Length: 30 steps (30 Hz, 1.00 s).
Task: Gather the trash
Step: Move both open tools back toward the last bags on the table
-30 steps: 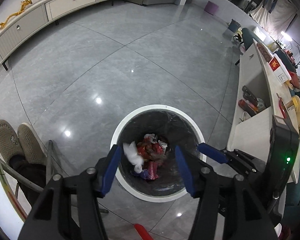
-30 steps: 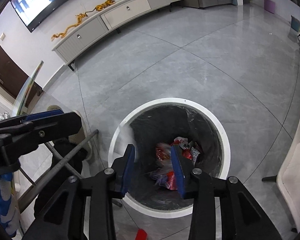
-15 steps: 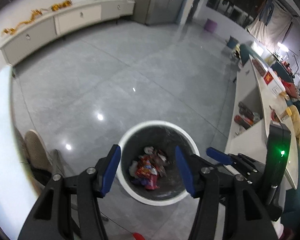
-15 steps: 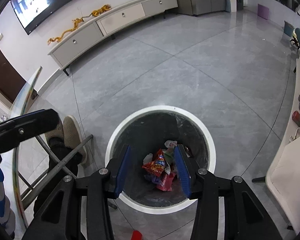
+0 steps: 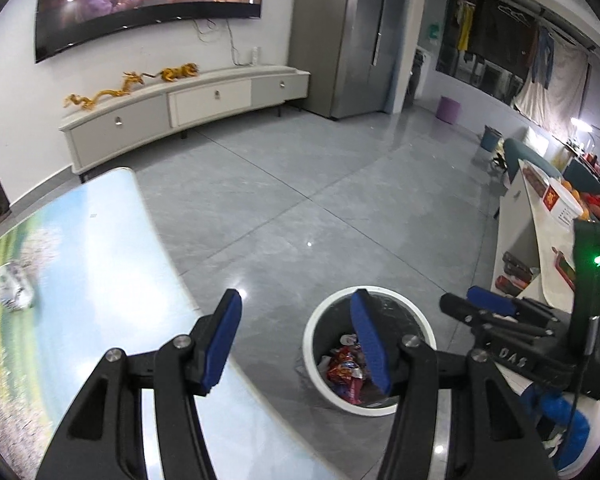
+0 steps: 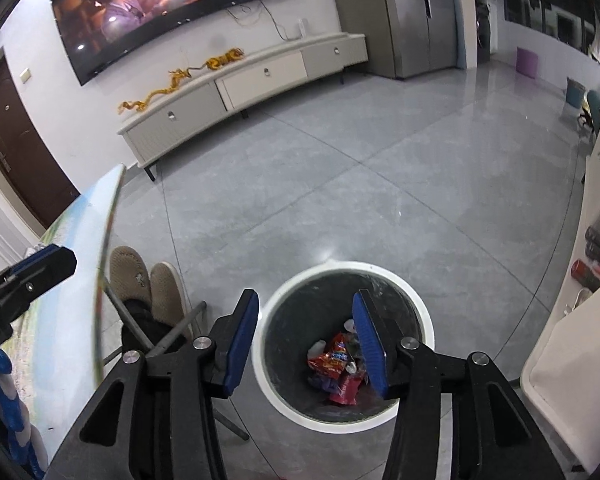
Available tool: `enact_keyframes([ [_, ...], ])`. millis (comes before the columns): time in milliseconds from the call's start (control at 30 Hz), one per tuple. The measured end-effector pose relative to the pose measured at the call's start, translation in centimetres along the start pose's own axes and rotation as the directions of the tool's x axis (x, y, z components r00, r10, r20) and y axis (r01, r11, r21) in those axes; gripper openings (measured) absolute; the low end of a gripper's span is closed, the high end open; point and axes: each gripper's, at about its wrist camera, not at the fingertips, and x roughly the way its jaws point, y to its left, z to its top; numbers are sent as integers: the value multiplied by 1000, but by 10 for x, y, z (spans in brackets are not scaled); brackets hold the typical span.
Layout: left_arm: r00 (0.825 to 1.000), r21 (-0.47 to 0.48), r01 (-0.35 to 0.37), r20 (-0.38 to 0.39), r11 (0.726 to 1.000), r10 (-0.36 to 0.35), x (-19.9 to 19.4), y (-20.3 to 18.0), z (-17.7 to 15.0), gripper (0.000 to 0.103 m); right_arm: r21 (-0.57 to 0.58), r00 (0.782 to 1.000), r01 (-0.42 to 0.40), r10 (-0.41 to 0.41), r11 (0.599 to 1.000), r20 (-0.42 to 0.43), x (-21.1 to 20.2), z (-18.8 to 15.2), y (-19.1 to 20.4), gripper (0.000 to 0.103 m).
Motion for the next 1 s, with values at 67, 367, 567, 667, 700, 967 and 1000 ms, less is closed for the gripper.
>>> enact_keyframes([
  [67,1000,-16,-15,5,1000,15,-9,9,-2,55,-17,1000,-13,13,1000,22,-11,1,11,50],
  [367,985,-112,-138,89,984,148,-65,64,-25,62,-93,992,-87,94,992,78,-41,2,61,50],
  [567,961,-221,-220,116,950,250,-101,107,-51,69,-129,981,-154,167,980,96,-53,-6,93,51],
  [667,941,-266,-273,128,925,314,-120,129,-64,70,-155,976,-182,198,971,94,-58,-11,109,51],
  [700,932,-284,-292,129,913,338,-127,136,-70,71,-167,974,-191,208,967,92,-60,-13,115,52],
  [967,868,-396,-391,142,831,476,-170,183,-98,70,-246,958,-244,272,938,89,-75,-30,156,52],
  [1000,858,-404,-402,146,822,492,-175,188,-101,70,-255,956,-249,279,934,88,-76,-31,160,52],
])
